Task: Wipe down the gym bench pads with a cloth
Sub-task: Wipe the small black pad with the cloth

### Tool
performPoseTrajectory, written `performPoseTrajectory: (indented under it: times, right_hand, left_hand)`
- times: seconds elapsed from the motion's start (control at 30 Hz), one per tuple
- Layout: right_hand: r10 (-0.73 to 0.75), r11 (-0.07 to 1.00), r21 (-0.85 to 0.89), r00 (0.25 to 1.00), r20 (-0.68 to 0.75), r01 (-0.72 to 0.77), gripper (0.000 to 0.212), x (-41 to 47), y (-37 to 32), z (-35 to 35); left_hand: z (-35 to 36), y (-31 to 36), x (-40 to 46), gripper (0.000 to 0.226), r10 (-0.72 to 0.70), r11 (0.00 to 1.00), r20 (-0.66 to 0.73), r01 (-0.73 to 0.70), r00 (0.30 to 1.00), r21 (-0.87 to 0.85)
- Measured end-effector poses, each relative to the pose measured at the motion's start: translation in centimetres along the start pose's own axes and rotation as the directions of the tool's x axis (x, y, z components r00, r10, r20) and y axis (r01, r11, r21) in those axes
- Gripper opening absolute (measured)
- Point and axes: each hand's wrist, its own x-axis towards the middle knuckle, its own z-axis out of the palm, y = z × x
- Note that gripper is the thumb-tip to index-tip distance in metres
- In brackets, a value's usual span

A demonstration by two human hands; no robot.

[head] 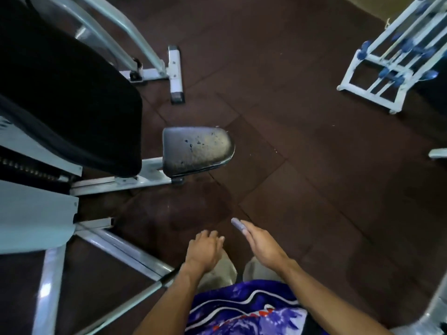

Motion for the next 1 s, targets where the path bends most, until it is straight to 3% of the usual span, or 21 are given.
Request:
performPoseTrajectory:
  times: [0.43,0.63,0.77,1.0]
  right_hand:
    - [-0.119,0.988,-0.075,0.977,0.177,0.134,0.041,20.8,-5.6,-8.3]
    - [-0.122,0.984,-0.110,0.976,0.183,0.144,0.040,32.7,-4.8,-9.9]
    - [-0.175,0.967,-0.172,0.980,0.093,0.189,0.044,40.5,-4.4,-9.4]
    - [-0.349,0.911,-0.291,0.922,-0.167,0.293,0.049,51.7,-3.4,-2.9]
  left_hand:
    - [-12.7,-4.1,15.0,0.050,-0.179,0.978,-0.149,0.159,0.973,-0.135]
    - [-15.6,-7.9,24.1,0.047,-0.166,0.979,-0.275,0.125,0.947,-0.161]
    - [-16.0,-12.3,31.7,0.049,-0.118,0.990,-0.350,0.081,0.929,-0.120]
    - [-12.7,-18.8,41.5,0.055,-0.026,0.994,-0.582,-0.038,0.813,-0.099]
